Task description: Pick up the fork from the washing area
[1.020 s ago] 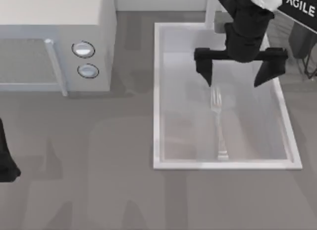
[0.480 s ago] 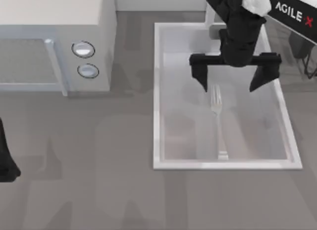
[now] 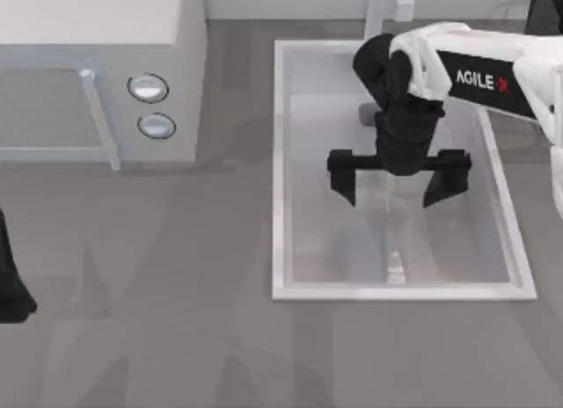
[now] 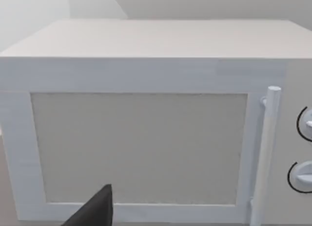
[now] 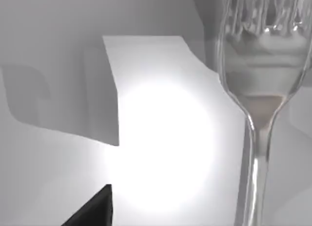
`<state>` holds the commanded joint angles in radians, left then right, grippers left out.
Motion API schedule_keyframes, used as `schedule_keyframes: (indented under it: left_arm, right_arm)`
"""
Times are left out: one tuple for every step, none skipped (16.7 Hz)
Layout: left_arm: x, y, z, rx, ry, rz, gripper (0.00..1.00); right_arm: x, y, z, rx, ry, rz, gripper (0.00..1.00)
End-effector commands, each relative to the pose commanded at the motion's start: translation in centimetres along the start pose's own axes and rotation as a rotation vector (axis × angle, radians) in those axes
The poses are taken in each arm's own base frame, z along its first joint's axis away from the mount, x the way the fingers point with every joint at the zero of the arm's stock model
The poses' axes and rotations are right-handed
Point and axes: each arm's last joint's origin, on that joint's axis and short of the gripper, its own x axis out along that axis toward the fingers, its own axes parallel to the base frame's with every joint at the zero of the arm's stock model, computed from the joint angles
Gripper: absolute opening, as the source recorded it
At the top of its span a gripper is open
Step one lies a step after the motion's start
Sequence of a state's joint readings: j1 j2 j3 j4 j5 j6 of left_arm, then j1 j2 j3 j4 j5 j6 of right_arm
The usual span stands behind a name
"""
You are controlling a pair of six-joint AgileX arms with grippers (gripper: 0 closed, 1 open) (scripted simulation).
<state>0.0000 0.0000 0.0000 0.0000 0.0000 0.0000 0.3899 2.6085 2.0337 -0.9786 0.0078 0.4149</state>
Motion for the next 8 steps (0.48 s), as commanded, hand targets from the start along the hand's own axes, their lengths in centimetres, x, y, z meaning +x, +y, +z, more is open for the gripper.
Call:
schedule_keyframes:
  left_arm:
    - [0.0,0.0,0.0,0.0,0.0,0.0,1.0]
    - [0.0,0.0,0.0,0.0,0.0,0.0,1.0]
    - [0.0,0.0,0.0,0.0,0.0,0.0,1.0]
    - [0.0,0.0,0.0,0.0,0.0,0.0,1.0]
    - [0.0,0.0,0.0,0.0,0.0,0.0,1.0]
    - [0.0,0.0,0.0,0.0,0.0,0.0,1.0]
    - [0.0,0.0,0.0,0.0,0.0,0.0,1.0]
    - [0.0,0.0,0.0,0.0,0.0,0.0,1.0]
  right_arm:
    - [1.5,0.0,-0.2,0.0,0.002,-0.001,1.0]
    - [2.7,-0.1,-0.4,-0.001,0.007,-0.003,1.0]
    - [3.6,-0.2,-0.6,-0.001,0.012,-0.005,1.0]
    - [4.0,-0.2,-0.7,-0.001,0.015,-0.007,1.0]
    - [4.1,-0.2,-0.7,-0.001,0.016,-0.007,1.0]
    - [4.1,-0.2,-0.7,-0.001,0.016,-0.007,1.0]
    - [4.1,-0.2,-0.7,-0.001,0.016,-0.007,1.0]
    - [4.1,-0.2,-0.7,-0.001,0.016,-0.007,1.0]
